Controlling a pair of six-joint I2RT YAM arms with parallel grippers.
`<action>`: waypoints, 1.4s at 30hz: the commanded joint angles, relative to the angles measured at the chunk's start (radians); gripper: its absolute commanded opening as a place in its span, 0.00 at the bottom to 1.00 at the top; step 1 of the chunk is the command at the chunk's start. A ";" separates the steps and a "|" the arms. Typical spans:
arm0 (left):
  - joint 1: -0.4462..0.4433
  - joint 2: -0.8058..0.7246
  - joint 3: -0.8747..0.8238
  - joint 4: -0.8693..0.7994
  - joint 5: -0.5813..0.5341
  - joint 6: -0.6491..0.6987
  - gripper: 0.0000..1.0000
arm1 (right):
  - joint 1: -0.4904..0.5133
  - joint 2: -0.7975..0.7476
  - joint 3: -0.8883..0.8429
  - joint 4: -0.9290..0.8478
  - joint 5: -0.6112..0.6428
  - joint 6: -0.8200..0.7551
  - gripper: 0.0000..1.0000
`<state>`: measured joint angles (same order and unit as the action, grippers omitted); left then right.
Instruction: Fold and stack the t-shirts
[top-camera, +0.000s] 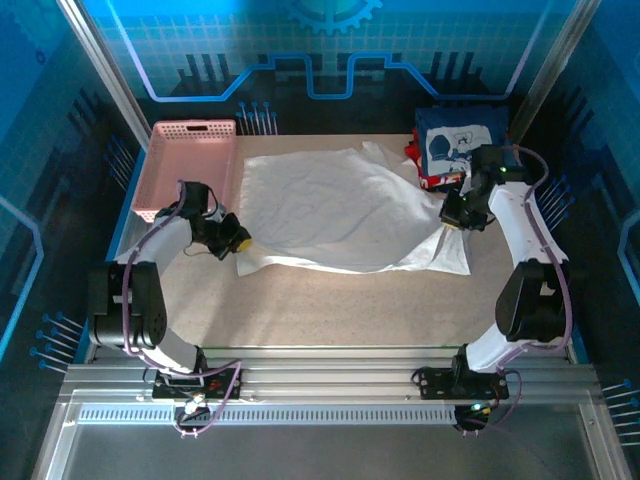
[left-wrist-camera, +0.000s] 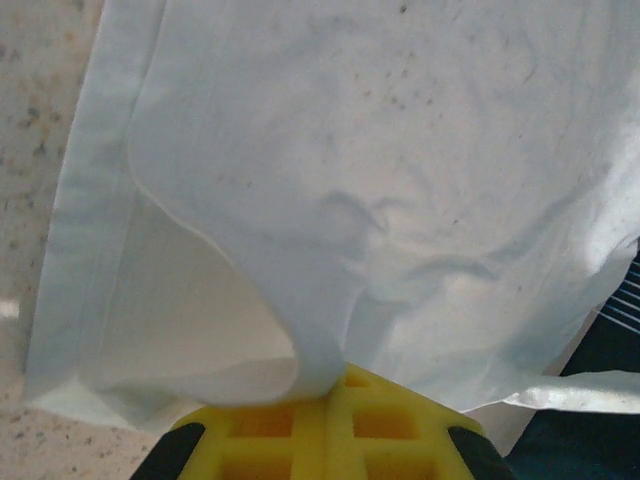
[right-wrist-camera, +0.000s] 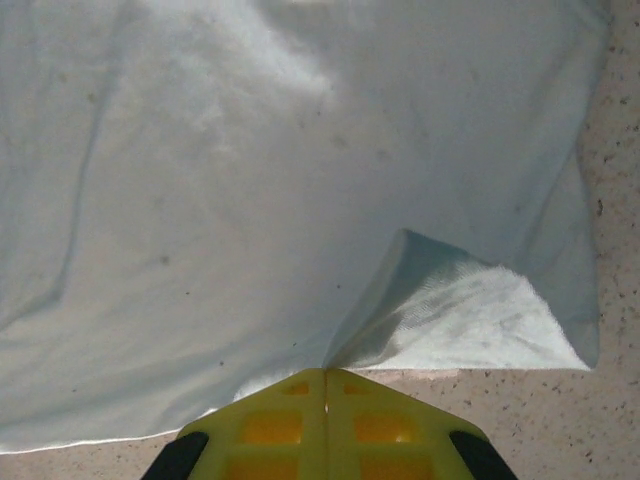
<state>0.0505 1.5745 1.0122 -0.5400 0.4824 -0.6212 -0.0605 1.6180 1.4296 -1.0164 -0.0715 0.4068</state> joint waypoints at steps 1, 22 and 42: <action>0.011 0.047 0.068 -0.085 0.002 0.099 0.00 | 0.021 0.035 0.048 -0.018 0.051 -0.053 0.00; 0.006 0.248 0.385 -0.298 -0.057 0.333 0.00 | 0.086 0.262 0.309 -0.051 0.230 -0.187 0.00; -0.046 0.474 0.693 -0.426 -0.134 0.427 0.00 | 0.143 0.481 0.590 -0.060 0.415 -0.278 0.00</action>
<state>0.0151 2.0121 1.6524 -0.9142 0.3779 -0.2279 0.0654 2.0605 1.9739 -1.0573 0.3058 0.1505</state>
